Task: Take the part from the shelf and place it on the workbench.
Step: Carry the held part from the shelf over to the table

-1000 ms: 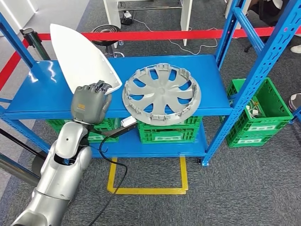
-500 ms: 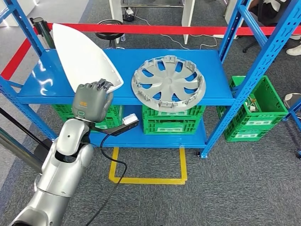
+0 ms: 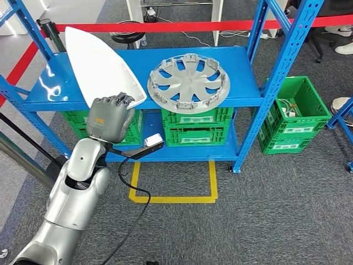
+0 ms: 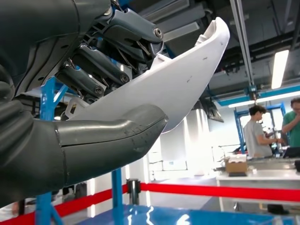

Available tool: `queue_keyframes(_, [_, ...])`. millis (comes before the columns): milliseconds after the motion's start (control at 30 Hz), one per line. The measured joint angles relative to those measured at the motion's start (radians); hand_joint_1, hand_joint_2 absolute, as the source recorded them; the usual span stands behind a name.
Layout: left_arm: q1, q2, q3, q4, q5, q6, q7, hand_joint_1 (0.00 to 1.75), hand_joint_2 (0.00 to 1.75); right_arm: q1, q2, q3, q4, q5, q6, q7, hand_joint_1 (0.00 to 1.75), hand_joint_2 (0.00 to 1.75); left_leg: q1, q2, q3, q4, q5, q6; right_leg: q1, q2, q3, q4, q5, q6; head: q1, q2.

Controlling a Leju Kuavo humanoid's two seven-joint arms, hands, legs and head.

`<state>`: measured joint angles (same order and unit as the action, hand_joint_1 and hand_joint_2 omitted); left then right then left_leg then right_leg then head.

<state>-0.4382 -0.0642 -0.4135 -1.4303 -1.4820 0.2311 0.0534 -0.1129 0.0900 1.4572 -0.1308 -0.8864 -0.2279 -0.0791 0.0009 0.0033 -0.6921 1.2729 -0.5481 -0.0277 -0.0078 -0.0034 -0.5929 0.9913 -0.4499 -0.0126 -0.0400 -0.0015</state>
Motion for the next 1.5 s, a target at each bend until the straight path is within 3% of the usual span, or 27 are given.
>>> queue_keyframes(67, [-0.002, -0.001, 0.0, 0.0, 0.0, 0.0, 0.0, 1.75, 1.75, -0.001, 0.0, 0.0, 0.0, 0.0, 0.0, 0.0, 0.0, 0.0, -0.003, 0.0, 0.099, -0.121, 0.041, 0.014, 0.004, 0.001, -0.021, 0.002, 0.017, 0.003, 0.0, 0.0])
queue_keyframes(133, [-0.007, -0.004, 0.0, 0.0, 0.0, 0.0, 0.0, 1.75, 1.75, -0.001, 0.001, 0.0, -0.001, 0.001, 0.0, 0.0, 0.0, 0.0, -0.007, -0.001, 0.192, -0.256, 0.038, 0.027, 0.007, 0.001, -0.034, 0.004, 0.035, 0.009, 0.001, 0.0])
queue_keyframes(200, [-0.009, -0.006, 0.0, 0.0, 0.0, 0.0, 0.0, 1.75, 1.75, -0.001, 0.002, 0.0, -0.001, 0.003, 0.0, -0.001, 0.0, 0.0, -0.012, 0.0, 0.217, -0.307, 0.032, 0.035, 0.006, 0.0, -0.041, 0.001, 0.055, 0.021, 0.001, 0.0])
queue_keyframes(267, [-0.009, -0.007, 0.0, 0.001, 0.0, -0.001, 0.0, 1.75, 1.75, -0.001, 0.002, 0.0, -0.001, 0.003, 0.0, -0.001, 0.0, 0.0, -0.01, 0.002, 0.204, -0.314, 0.052, 0.044, 0.004, 0.001, -0.051, 0.006, 0.054, 0.033, 0.0, 0.0])
queue_keyframes(300, [-0.01, -0.008, 0.0, 0.001, 0.0, -0.001, 0.0, 1.75, 1.75, 0.0, 0.002, 0.0, -0.001, 0.004, 0.0, -0.001, 0.0, 0.0, -0.009, 0.004, 0.194, -0.317, 0.065, 0.049, 0.004, 0.003, -0.063, 0.026, 0.028, 0.038, 0.002, 0.0])
queue_keyframes(400, [-0.014, -0.009, 0.0, 0.003, 0.0, -0.008, 0.0, 1.75, 1.75, -0.007, 0.003, 0.0, -0.001, 0.016, 0.006, 0.038, 0.0, 0.0, -0.008, 0.007, 0.148, -0.318, 0.103, 0.06, 0.004, 0.004, -0.113, 0.192, -0.116, 0.046, 0.008, 0.0])
queue_keyframes(433, [-0.016, -0.009, 0.0, 0.005, 0.001, -0.013, 0.001, 1.75, 1.75, -0.015, 0.005, 0.0, -0.001, 0.023, 0.011, 0.067, 0.0, 0.0, -0.009, 0.007, 0.129, -0.317, 0.117, 0.061, 0.003, 0.004, -0.119, 0.249, -0.139, 0.049, 0.009, 0.0])
queue_keyframes(467, [-0.02, -0.008, 0.001, 0.007, 0.002, -0.019, 0.001, 1.75, 1.75, -0.025, 0.007, 0.0, -0.002, 0.031, 0.017, 0.097, 0.0, 0.0, -0.01, 0.007, 0.11, -0.316, 0.131, 0.059, 0.003, 0.004, -0.115, 0.284, -0.136, 0.05, 0.009, 0.0])
queue_keyframes(500, [-0.024, -0.008, 0.002, 0.009, 0.002, -0.025, 0.002, 1.75, 1.75, -0.036, 0.011, 0.0, -0.002, 0.039, 0.023, 0.122, 0.0, 0.0, -0.01, 0.008, 0.09, -0.314, 0.145, 0.058, 0.003, 0.004, -0.097, 0.29, -0.11, 0.05, 0.01, 0.0])
queue_keyframes(567, [-0.031, -0.004, 0.005, 0.012, 0.004, -0.032, 0.003, 1.75, 1.75, -0.053, 0.018, 0.0, -0.004, 0.052, 0.031, 0.149, 0.0, 0.0, -0.011, 0.007, 0.056, -0.309, 0.171, 0.052, 0.002, 0.004, -0.013, 0.211, -0.058, 0.048, 0.01, 0.0])
queue_keyframes(633, [-0.037, 0.002, 0.015, 0.013, 0.007, -0.036, 0.002, 1.75, 1.75, -0.063, 0.024, 0.0, -0.006, 0.06, 0.035, 0.156, 0.0, 0.0, -0.014, 0.007, 0.033, -0.301, 0.193, 0.043, 0.002, 0.005, 0.099, 0.061, -0.076, 0.045, 0.009, 0.0])
queue_keyframes(700, [-0.043, 0.008, 0.027, 0.016, 0.009, -0.037, -0.001, 1.75, 1.75, -0.067, 0.028, 0.0, -0.008, 0.063, 0.036, 0.151, 0.0, 0.0, -0.015, 0.007, 0.021, -0.298, 0.215, 0.035, 0.005, 0.007, 0.144, -0.021, -0.105, 0.038, 0.008, 0.0])
queue_keyframes(767, [-0.047, 0.016, 0.035, 0.022, 0.01, -0.038, -0.004, 1.75, 1.75, -0.065, 0.031, 0.0, -0.01, 0.063, 0.036, 0.145, 0.0, 0.0, -0.012, 0.005, 0.013, -0.295, 0.218, 0.024, 0.005, 0.004, 0.127, -0.022, -0.095, 0.022, 0.008, 0.0])
queue_keyframes(833, [-0.048, 0.024, 0.042, 0.028, 0.012, -0.038, -0.006, 1.75, 1.75, -0.064, 0.032, 0.0, -0.011, 0.064, 0.036, 0.143, 0.0, 0.0, -0.008, 0.002, -0.005, -0.239, 0.147, 0.009, 0.003, 0.0, 0.11, -0.021, -0.073, 0.003, 0.006, 0.0])
queue_keyframes(900, [-0.051, 0.031, 0.048, 0.035, 0.017, -0.038, -0.007, 1.75, 1.75, -0.064, 0.033, 0.0, -0.012, 0.068, 0.037, 0.141, 0.0, 0.0, -0.003, 0.001, -0.034, -0.112, 0.041, -0.002, 0.004, -0.001, 0.085, -0.019, -0.047, -0.007, 0.002, 0.0])
queue_keyframes(933, [-0.052, 0.034, 0.051, 0.039, 0.023, -0.039, -0.008, 1.75, 1.75, -0.064, 0.033, 0.0, -0.012, 0.07, 0.037, 0.141, 0.0, 0.0, -0.002, 0.001, -0.045, -0.048, 0.011, -0.005, 0.004, -0.001, 0.068, -0.016, -0.034, -0.007, 0.001, 0.0])
queue_keyframes(967, [-0.053, 0.037, 0.054, 0.043, 0.032, -0.04, -0.01, 1.75, 1.75, -0.064, 0.033, 0.0, -0.013, 0.073, 0.037, 0.14, 0.0, 0.0, -0.001, 0.001, -0.044, -0.007, 0.006, -0.006, 0.005, -0.001, 0.05, -0.013, -0.023, -0.007, 0.001, 0.0])
queue_keyframes(1000, [-0.054, 0.038, 0.058, 0.047, 0.044, -0.044, -0.013, 1.75, 1.75, -0.064, 0.033, 0.0, -0.013, 0.074, 0.038, 0.14, 0.0, 0.0, 0.0, 0.001, -0.029, 0.003, 0.021, -0.005, 0.006, -0.002, 0.032, -0.009, -0.012, -0.006, 0.0, 0.0])
queue_keyframes(1067, [-0.057, 0.04, 0.067, 0.055, 0.071, -0.053, -0.02, 1.75, 1.75, -0.066, 0.033, 0.0, -0.013, 0.077, 0.038, 0.14, 0.0, 0.0, -0.002, 0.0, 0.051, -0.076, 0.067, 0.005, 0.008, -0.001, 0.001, 0.0, 0.005, -0.003, 0.0, 0.0])
queue_keyframes(1133, [-0.063, 0.041, 0.075, 0.059, 0.087, -0.057, -0.024, 1.75, 1.75, -0.068, 0.035, 0.0, -0.013, 0.079, 0.039, 0.139, 0.0, 0.0, -0.006, -0.001, 0.151, -0.214, 0.067, 0.021, 0.012, 0.0, -0.018, 0.006, 0.021, 0.003, 0.001, 0.0])
queue_keyframes(1200, [-0.071, 0.041, 0.079, 0.061, 0.091, -0.057, -0.025, 1.75, 1.75, -0.071, 0.037, 0.0, -0.013, 0.08, 0.039, 0.138, 0.0, 0.0, -0.011, -0.001, 0.192, -0.288, 0.051, 0.033, 0.012, 0.0, -0.03, 0.006, 0.04, 0.013, 0.002, 0.0])
queue_keyframes(1267, [-0.075, 0.042, 0.081, 0.066, 0.092, -0.058, -0.026, 1.75, 1.75, -0.072, 0.036, 0.0, -0.013, 0.081, 0.04, 0.138, 0.0, 0.0, -0.012, 0.002, 0.183, -0.302, 0.066, 0.041, 0.01, 0.0, -0.04, 0.005, 0.05, 0.025, 0.001, 0.0])
queue_keyframes(1300, [-0.077, 0.041, 0.082, 0.07, 0.093, -0.06, -0.026, 1.75, 1.75, -0.073, 0.036, 0.0, -0.013, 0.084, 0.041, 0.139, 0.0, 0.0, -0.01, 0.004, 0.174, -0.306, 0.078, 0.047, 0.01, 0.001, -0.05, 0.015, 0.034, 0.03, 0.003, 0.0])
queue_keyframes(1367, [-0.081, 0.04, 0.086, 0.077, 0.099, -0.066, -0.026, 1.75, 1.75, -0.076, 0.036, 0.0, -0.013, 0.089, 0.043, 0.142, 0.0, 0.0, -0.006, 0.008, 0.149, -0.311, 0.104, 0.056, 0.008, 0.003, -0.082, 0.097, -0.051, 0.038, 0.006, 0.0])
queue_keyframes(1433, [-0.083, 0.04, 0.088, 0.084, 0.106, -0.072, -0.026, 1.75, 1.75, -0.08, 0.036, 0.0, -0.013, 0.093, 0.045, 0.145, 0.0, 0.0, -0.007, 0.008, 0.116, -0.31, 0.13, 0.06, 0.006, 0.003, -0.114, 0.232, -0.137, 0.045, 0.009, 0.0])
queue_keyframes(1467, [-0.083, 0.04, 0.088, 0.088, 0.109, -0.074, -0.026, 1.75, 1.75, -0.081, 0.036, 0.0, -0.013, 0.094, 0.045, 0.147, 0.0, 0.0, -0.007, 0.008, 0.099, -0.309, 0.143, 0.059, 0.006, 0.003, -0.117, 0.28, -0.147, 0.048, 0.008, 0.0])
queue_keyframes(1500, [-0.083, 0.04, 0.089, 0.091, 0.111, -0.076, -0.026, 1.75, 1.75, -0.082, 0.036, 0.0, -0.013, 0.095, 0.047, 0.148, 0.0, 0.0, -0.007, 0.008, 0.083, -0.308, 0.155, 0.058, 0.006, 0.003, -0.105, 0.298, -0.134, 0.05, 0.009, 0.0])
